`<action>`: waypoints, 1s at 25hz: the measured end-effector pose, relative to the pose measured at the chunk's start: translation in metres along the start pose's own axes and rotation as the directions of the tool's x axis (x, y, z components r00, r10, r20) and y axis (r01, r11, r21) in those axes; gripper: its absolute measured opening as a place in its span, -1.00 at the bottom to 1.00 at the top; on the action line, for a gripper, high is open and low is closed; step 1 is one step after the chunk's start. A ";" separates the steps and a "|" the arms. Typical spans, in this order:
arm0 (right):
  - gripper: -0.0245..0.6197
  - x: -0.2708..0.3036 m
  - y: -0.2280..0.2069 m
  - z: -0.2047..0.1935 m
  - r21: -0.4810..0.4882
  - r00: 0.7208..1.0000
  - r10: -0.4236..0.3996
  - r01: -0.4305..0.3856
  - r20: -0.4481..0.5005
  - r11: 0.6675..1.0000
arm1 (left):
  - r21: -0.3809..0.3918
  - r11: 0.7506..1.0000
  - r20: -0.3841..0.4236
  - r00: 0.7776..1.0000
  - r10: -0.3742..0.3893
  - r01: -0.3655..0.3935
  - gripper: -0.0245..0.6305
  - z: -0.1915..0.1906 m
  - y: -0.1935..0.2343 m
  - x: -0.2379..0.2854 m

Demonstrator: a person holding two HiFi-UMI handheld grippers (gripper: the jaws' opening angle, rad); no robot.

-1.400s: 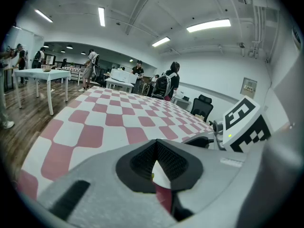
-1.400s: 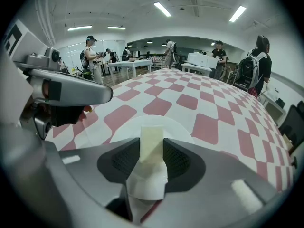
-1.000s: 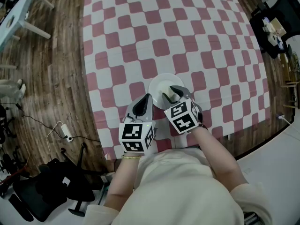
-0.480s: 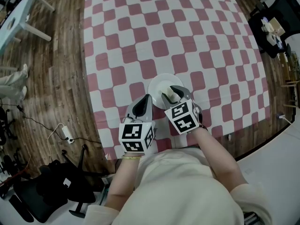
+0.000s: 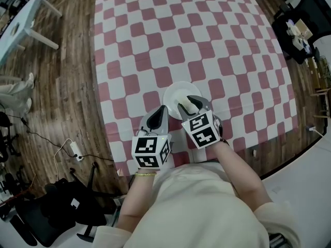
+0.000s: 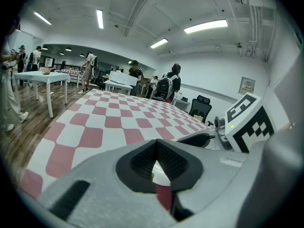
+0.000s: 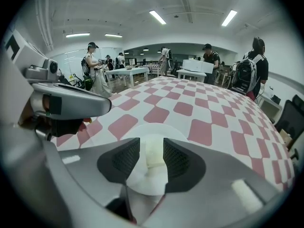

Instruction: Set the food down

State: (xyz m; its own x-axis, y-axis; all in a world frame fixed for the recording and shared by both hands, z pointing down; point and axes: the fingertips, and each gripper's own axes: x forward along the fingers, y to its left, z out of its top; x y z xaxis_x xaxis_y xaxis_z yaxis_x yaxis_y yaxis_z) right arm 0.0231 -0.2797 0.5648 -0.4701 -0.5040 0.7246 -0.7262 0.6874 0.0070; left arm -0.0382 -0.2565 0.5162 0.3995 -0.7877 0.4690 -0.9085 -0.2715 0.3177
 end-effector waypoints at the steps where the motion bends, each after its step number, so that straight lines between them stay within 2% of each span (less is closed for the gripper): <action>1: -0.43 -0.001 0.000 0.000 0.003 1.000 -0.001 0.001 0.004 1.000 | 0.001 1.000 0.002 1.000 -0.001 0.001 -0.91 0.000 -0.001 -0.001; 11: -0.46 -0.019 0.003 0.003 0.042 0.999 -0.009 0.007 0.051 0.999 | 0.018 1.000 0.006 1.000 -0.007 0.007 -0.91 0.000 -0.011 -0.011; 25: -0.61 -0.055 0.009 0.006 0.081 0.992 -0.033 0.024 0.123 0.996 | 0.045 0.999 0.007 1.000 -0.028 0.027 -0.91 -0.004 -0.031 -0.025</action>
State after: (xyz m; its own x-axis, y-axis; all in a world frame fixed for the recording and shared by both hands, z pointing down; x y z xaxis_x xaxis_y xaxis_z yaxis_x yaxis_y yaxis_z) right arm 0.0391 -0.2489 0.5207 -0.5035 -0.5870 0.6340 -0.7752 0.6310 -0.0314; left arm -0.0198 -0.2260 0.4981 0.4236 -0.7837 0.4542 -0.9018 -0.3177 0.2930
